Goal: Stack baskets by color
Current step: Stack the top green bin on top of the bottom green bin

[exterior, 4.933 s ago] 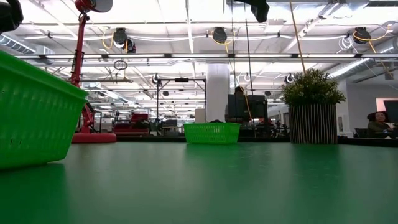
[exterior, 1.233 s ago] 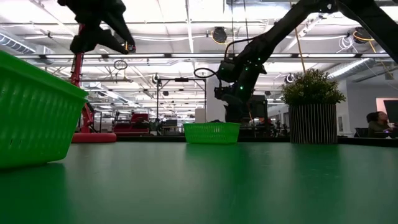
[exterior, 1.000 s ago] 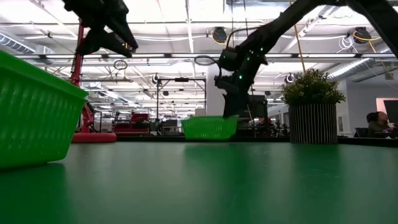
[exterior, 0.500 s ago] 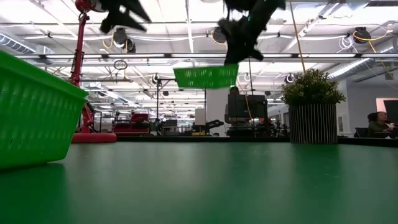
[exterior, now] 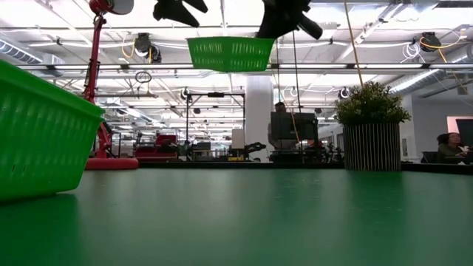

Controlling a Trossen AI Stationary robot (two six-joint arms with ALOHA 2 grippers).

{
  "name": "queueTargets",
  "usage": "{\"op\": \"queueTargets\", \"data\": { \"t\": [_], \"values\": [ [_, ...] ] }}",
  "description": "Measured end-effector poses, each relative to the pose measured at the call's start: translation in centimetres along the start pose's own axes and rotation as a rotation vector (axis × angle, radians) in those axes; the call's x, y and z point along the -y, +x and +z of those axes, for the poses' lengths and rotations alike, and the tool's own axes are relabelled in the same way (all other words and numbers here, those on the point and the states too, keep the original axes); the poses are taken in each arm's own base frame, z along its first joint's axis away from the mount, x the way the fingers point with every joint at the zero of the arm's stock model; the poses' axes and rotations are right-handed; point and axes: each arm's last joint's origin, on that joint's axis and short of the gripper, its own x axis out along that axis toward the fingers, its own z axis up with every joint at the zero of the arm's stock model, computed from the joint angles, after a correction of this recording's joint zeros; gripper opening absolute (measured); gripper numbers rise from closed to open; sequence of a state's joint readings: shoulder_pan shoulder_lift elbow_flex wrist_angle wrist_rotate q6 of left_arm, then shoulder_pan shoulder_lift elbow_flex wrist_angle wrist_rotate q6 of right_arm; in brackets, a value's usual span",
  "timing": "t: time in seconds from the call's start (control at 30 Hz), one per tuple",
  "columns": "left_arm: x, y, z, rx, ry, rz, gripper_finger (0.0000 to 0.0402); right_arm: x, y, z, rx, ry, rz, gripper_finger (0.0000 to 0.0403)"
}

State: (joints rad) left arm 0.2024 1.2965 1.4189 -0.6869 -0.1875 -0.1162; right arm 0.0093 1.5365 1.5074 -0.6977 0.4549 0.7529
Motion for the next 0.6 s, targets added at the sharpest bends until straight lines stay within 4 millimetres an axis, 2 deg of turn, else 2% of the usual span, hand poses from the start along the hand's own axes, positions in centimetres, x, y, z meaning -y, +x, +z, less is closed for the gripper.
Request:
{"op": "queueTargets", "data": {
  "t": [0.13,0.33,0.6],
  "values": [
    [0.7,0.6,-0.2,-0.039,-0.012,-0.003,0.026,-0.7,-0.5,-0.6,0.038,0.028,-0.023,0.0003],
    [0.8,0.6,-0.7,-0.084,-0.021,0.008,0.0238,-1.1,-0.9,-1.1,0.029,0.056,-0.011,0.0006],
    [0.7,0.6,-1.0,-0.113,0.012,0.022,0.0263,-1.2,-0.9,-1.2,0.029,0.02,-0.011,0.0006]
  ]
}}
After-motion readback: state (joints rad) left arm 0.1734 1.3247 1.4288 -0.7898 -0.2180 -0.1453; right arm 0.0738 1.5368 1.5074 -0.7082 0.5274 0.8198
